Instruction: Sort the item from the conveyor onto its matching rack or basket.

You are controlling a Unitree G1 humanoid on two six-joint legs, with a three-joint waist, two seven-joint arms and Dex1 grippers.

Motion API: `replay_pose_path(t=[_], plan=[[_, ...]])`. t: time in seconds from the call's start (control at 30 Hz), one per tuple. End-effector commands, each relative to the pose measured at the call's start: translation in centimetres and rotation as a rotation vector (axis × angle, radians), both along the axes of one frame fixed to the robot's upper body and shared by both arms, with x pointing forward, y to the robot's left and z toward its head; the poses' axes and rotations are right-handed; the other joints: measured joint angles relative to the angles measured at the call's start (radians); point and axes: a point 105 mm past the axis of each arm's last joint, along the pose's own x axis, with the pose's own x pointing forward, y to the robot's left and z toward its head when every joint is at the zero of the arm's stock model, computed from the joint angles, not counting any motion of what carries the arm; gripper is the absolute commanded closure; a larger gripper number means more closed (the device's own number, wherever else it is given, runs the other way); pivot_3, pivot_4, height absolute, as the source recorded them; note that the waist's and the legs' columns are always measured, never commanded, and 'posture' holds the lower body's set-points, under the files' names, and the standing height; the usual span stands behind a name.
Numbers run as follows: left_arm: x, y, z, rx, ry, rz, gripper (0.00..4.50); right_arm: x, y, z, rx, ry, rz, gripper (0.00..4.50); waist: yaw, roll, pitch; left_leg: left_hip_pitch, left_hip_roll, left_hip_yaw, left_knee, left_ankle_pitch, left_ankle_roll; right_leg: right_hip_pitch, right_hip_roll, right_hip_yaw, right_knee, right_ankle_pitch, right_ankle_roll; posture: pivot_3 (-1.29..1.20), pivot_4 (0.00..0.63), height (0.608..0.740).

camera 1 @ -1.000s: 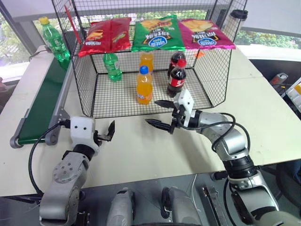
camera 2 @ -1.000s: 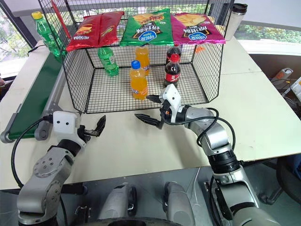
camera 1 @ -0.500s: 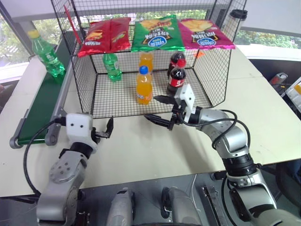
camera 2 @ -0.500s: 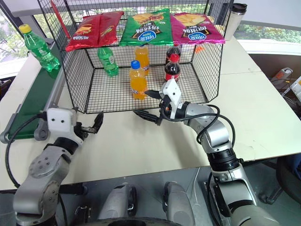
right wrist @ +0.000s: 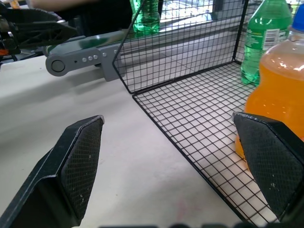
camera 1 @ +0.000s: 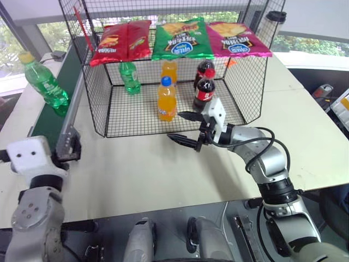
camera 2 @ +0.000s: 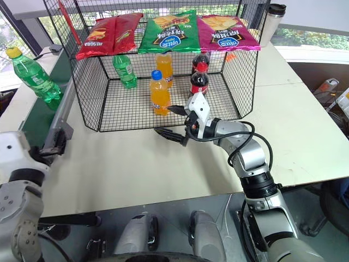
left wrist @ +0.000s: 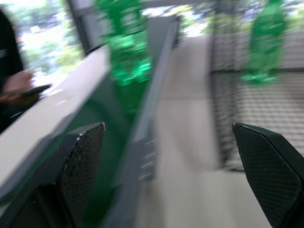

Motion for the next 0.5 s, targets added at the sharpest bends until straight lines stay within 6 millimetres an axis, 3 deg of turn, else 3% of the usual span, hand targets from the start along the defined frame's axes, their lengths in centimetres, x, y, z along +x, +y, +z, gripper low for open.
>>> replay_pose_path(t=[0.03, 0.2, 0.5], plan=[[-0.5, 1.8, 0.7, 0.034, -0.028, 0.066, 0.03, -0.1, 0.3, 1.0, 0.01, -0.045, 0.016, 0.0, 0.001, 0.0, 0.0, 0.0, 0.0, 0.0, 0.0, 0.0, 0.0, 0.0, 0.0, 0.0, 0.0, 0.0, 0.0, 0.0, 0.15, 0.74], [-0.1, 4.0, 1.2, 0.052, -0.036, 0.121, 0.03, -0.7, 0.4, 1.5, 0.046, -0.045, 0.054, 0.0, -0.001, 0.0, 0.0, 0.0, 0.0, 0.0, 0.0, 0.0, 0.0, 0.0, 0.0, 0.0, 0.0, -0.001, -0.001, 0.0, 0.15, 0.74], [1.0, 4.7, 1.6, 0.063, -0.049, 0.118, 0.03, -1.5, 0.5, 1.3, 0.042, -0.031, 0.092, 0.0, -0.001, 0.0, 0.0, 0.0, 0.0, 0.0, 0.0, 0.0, 0.0, 0.0, 0.0, 0.0, 0.0, 0.0, 0.0, 0.0, 0.15, 0.74]])
